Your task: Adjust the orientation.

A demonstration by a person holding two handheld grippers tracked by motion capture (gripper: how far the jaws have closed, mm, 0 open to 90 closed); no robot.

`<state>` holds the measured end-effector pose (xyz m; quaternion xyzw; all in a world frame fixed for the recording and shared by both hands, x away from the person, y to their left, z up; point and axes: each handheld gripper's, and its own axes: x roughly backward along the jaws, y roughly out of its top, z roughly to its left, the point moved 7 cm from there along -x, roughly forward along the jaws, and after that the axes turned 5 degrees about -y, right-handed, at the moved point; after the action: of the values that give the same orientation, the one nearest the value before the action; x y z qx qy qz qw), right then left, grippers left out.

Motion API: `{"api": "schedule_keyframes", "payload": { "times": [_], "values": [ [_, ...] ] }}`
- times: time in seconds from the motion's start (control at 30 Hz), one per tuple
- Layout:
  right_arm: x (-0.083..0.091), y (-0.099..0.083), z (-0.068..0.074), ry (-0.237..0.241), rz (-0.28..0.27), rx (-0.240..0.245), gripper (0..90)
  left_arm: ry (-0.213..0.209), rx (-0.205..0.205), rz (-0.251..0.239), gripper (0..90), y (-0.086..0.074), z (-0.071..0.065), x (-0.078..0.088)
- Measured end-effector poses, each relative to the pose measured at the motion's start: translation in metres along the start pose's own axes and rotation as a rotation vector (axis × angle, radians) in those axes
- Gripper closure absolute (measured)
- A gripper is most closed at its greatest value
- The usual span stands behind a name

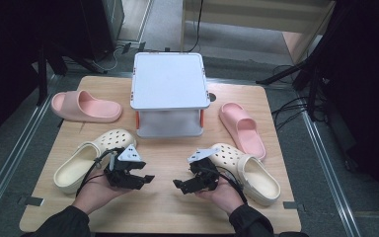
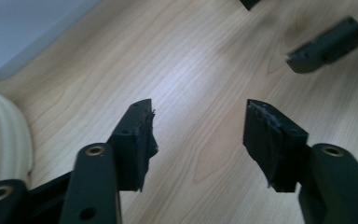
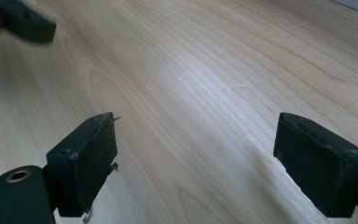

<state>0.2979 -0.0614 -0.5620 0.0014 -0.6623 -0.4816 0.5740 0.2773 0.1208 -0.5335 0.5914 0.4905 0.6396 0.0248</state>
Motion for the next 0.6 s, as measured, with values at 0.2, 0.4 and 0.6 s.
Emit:
{"api": "schedule_keyframes", "payload": {
  "times": [0.2,0.4,0.6],
  "values": [
    [0.011,-0.003,0.016,0.08,0.032,0.112,17.5,-0.009,0.027,-0.015,49.6,0.005,0.001,0.01],
    [0.017,0.002,0.02,0.109,-0.008,0.155,16.2,-0.041,0.036,-0.015,48.2,0.005,0.0,0.011],
    [0.027,0.006,0.02,0.07,-0.039,0.166,33.4,-0.036,0.031,0.013,46.6,0.001,0.001,0.008]
  ]
}}
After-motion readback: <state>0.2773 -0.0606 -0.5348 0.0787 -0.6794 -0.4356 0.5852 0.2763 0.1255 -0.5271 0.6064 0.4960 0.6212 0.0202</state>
